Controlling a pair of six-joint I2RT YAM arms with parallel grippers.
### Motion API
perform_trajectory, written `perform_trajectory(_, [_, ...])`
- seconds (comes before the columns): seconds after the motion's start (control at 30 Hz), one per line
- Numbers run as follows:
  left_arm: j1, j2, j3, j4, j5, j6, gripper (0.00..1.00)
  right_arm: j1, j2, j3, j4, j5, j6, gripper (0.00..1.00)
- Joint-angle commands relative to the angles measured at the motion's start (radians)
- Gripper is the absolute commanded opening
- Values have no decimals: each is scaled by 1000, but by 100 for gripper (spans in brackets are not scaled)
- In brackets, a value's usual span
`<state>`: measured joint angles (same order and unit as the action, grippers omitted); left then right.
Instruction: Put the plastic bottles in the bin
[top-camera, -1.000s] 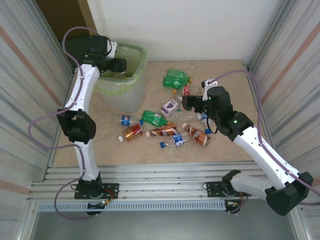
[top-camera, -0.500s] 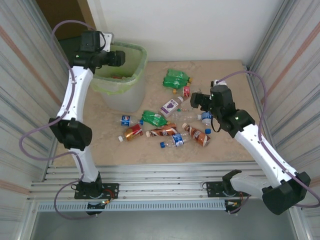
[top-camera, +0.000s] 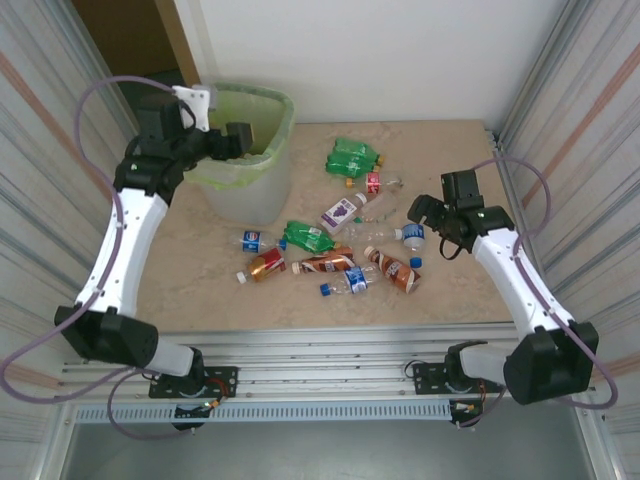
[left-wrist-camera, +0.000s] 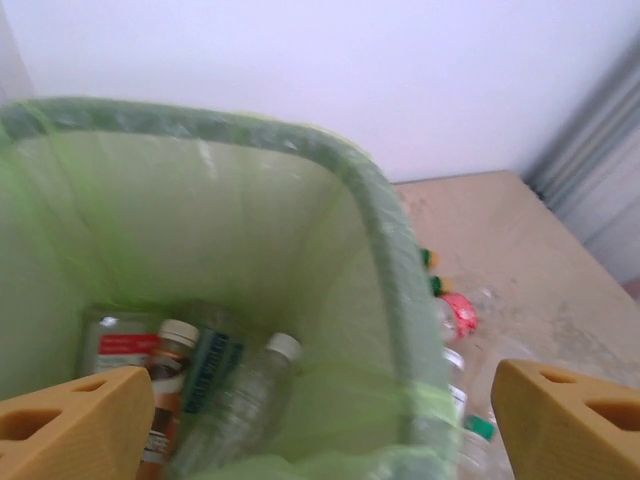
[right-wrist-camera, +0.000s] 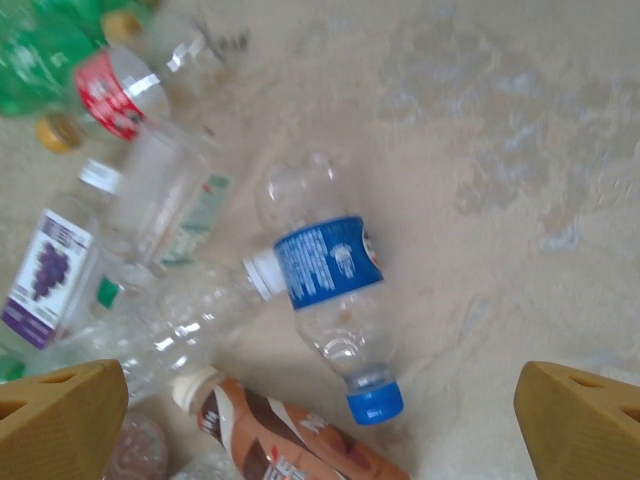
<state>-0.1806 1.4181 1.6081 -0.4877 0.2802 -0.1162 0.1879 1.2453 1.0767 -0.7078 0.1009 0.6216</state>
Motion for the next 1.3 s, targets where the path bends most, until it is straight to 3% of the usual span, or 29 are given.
perform_trajectory(0.0, [-69, -104, -96, 116, 2, -27, 90, -10, 71, 13, -88, -75, -3, 98])
perform_trajectory(0.17, [-158, -216, -245, 197, -32, -73, 91, -14, 185, 31, -110, -83, -46, 100])
perform_trajectory(0.37, [-171, -287, -380, 319, -3, -162, 92, -20, 291, 50, -64, -109, -89, 97])
perform_trajectory(0.93, [-171, -288, -397, 297, -32, -170, 94, -63, 494, 110, -5, -183, -152, 74])
perform_trajectory(1.27, [-171, -277, -401, 296, -33, -175, 94, -95, 550, 98, 17, -181, -165, 70])
